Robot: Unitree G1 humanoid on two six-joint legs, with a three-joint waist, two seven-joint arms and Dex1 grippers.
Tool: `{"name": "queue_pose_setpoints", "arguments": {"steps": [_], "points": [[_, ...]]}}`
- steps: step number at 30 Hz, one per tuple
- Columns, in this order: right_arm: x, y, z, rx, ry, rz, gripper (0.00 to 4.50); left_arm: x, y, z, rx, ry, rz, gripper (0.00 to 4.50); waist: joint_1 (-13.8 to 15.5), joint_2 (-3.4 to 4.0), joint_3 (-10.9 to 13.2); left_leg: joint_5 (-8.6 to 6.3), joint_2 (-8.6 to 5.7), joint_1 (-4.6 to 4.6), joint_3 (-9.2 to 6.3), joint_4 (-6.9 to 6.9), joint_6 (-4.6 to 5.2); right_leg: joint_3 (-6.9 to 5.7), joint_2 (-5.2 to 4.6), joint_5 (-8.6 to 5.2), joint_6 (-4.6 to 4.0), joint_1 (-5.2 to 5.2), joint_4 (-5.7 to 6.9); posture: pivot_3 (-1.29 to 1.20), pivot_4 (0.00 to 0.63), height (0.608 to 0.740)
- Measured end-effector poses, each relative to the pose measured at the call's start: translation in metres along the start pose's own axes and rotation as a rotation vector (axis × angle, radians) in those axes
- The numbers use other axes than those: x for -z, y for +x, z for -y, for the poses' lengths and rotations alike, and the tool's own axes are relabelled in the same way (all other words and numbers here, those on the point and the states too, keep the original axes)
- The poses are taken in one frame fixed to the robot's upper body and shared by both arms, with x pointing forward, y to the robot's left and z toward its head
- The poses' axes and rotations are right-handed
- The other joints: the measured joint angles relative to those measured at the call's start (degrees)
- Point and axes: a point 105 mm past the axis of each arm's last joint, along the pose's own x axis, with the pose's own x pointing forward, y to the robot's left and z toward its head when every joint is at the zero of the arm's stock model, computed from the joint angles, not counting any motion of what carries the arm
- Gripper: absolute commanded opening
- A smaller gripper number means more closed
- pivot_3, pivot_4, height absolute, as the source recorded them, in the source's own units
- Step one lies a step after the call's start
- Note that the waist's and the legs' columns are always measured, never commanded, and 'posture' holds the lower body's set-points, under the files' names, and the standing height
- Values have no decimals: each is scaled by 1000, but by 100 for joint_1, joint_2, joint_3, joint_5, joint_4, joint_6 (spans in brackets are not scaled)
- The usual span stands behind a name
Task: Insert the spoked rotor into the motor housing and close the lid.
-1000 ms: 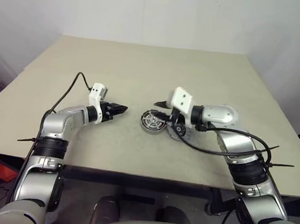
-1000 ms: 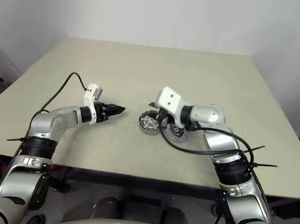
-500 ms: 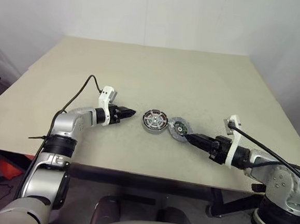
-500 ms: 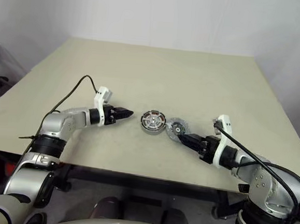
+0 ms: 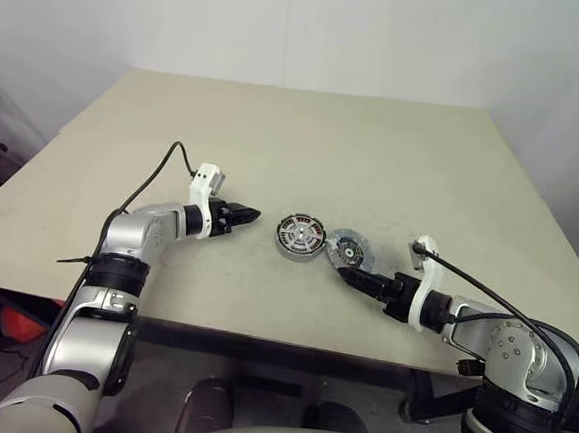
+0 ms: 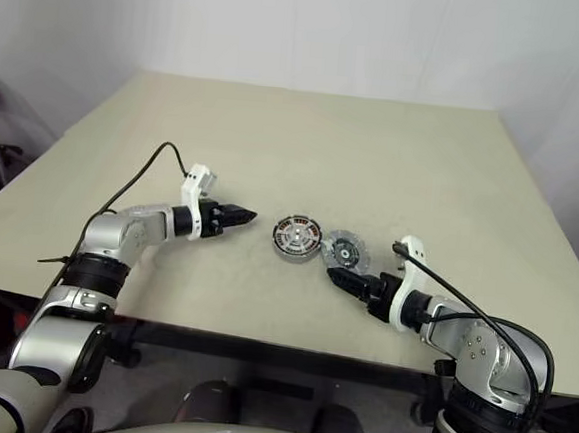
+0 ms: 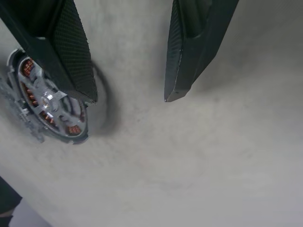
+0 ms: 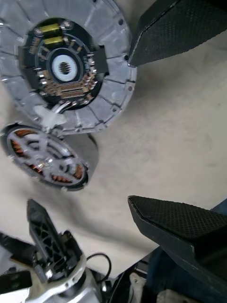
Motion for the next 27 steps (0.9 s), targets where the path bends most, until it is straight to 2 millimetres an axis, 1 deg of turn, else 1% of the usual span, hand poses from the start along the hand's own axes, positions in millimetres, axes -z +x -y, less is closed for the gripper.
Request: {"name": "queue_pose_setpoints", "arguments": {"steps": [2, 8, 12, 14, 18, 22, 23, 24, 27], "points": [[4, 0, 3, 8, 12, -12, 4463, 3, -3, -4, -16, -4, -5, 2359, 14, 0, 0, 0, -1, -1, 0, 0, 0, 0, 0, 0, 0, 0, -1, 0, 0, 740], [8, -2, 5, 17, 24, -25, 4463, 0, -8, -9, -42, -4, 4, 2359, 32, 0, 0, 0, -1, 11, -1, 0, -1, 0, -1, -1, 2, 15, -3, 0, 0, 740], [5, 4, 7, 17, 50, 5, 4463, 1, -8, -9, -44, -4, 3, 2359, 9, -3, -1, 1, 2, 26, -1, 1, -2, 0, 0, -4, 7, 31, -7, 0, 0, 740], [-1, 12, 10, 17, 82, 35, 4463, 0, -6, -8, -40, -4, 5, 2359, -18, -3, -2, 7, 4, 31, 0, 1, -12, 0, 0, -20, 36, 33, -6, 0, 0, 740], [-18, 22, 18, 49, 116, 94, 4463, -1, -4, -7, -39, -2, 5, 2359, -12, -2, -1, 23, 6, 31, 0, 0, -39, 0, -1, -21, 39, 31, -5, 0, 0, 740], [-38, 21, 30, 118, 122, 179, 4463, 0, -5, -10, -49, 4, 3, 2359, 8, -2, -1, 26, 4, 23, -1, -7, -44, 0, -1, -19, 38, 28, -5, 0, 0, 740], [-41, 21, 31, 124, 119, 187, 4463, 0, -5, -10, -51, 3, 2, 2359, 10, -2, -1, 25, 2, 23, -1, -12, -42, 0, -1, -2, 10, 26, -3, 0, 0, 740], [-43, 21, 31, 124, 114, 196, 4463, 0, -5, -10, -52, 3, 2, 2359, 10, -2, -1, 24, 0, 18, -1, -17, -41, 0, -1, 3, 1, 21, -2, 0, 0, 740], [-55, 22, 27, 116, 90, 229, 4463, 0, -4, -9, -50, 3, 2, 2359, 8, -1, -1, 17, 0, -5, -3, -23, -28, -5, 3, 11, 11, -10, -1, 0, 0, 740]]}}
